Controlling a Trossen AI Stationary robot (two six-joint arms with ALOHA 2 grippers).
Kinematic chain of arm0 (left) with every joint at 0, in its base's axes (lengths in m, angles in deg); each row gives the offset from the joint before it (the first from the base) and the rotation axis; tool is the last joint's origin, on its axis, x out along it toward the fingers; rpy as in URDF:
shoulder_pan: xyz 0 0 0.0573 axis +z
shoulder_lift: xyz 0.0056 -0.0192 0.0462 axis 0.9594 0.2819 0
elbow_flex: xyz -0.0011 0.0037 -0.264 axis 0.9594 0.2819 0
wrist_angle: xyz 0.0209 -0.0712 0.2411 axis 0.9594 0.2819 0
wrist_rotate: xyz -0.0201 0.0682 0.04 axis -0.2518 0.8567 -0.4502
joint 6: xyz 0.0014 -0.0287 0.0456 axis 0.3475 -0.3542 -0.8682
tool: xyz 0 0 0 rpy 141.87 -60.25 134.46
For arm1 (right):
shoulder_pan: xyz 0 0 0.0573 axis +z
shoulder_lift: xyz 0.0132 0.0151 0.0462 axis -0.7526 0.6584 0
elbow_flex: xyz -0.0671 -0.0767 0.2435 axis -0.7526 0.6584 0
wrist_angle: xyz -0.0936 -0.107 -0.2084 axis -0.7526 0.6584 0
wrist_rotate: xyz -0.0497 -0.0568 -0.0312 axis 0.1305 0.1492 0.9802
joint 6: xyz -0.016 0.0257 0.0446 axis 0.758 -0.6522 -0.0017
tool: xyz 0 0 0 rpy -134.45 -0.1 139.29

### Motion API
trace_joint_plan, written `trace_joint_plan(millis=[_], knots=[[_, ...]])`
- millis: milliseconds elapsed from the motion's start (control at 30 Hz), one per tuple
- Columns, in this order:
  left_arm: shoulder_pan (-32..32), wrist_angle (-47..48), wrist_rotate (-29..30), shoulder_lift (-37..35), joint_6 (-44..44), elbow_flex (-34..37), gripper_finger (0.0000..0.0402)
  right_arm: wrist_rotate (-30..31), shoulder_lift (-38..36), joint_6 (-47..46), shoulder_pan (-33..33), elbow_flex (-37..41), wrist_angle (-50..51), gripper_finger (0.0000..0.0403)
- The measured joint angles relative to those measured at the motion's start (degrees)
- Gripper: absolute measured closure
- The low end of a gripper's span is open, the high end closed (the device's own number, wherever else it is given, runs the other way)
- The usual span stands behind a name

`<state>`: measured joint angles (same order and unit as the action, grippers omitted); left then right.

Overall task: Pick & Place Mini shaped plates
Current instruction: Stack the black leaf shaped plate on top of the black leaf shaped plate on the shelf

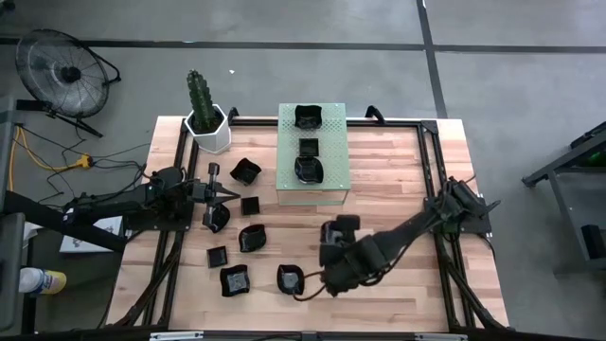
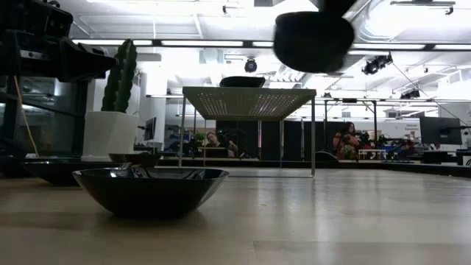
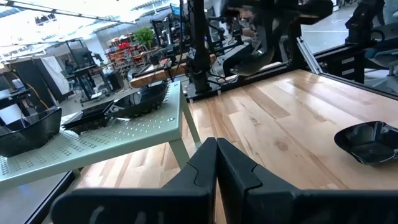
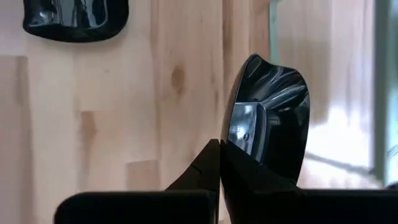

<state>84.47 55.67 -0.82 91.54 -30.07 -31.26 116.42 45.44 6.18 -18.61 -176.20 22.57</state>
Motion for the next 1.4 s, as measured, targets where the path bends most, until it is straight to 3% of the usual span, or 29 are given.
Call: trace_joint_plan(millis=[367,533,733,933,1400], knots=[[-0.02,0.0,0.0,0.0,0.0,-0.02,0.0399,2.14,0.0,23.17,-6.14,-3.65,-0.75,0.0401],[-0.01,0.0,0.0,0.0,0.0,0.0,0.0399,2.16,0.0,26.92,-8.83,-5.37,-2.63,0.04],[0.0,0.0,0.0,0.0,0.02,0.0,0.0399,3.51,0.0,24.36,-12.18,-7.45,-7.89,0.0399],[-0.02,0.0,0.0,0.0,0.02,0.0,0.0399,5.09,-0.02,14.72,-16.08,-9.73,-12.42,0.0399],[-0.02,0.0,0.0,0.0,0.0,0.0,0.0399,-0.89,-0.02,2.41,-25.42,-10.15,-17.09,0.0401]])
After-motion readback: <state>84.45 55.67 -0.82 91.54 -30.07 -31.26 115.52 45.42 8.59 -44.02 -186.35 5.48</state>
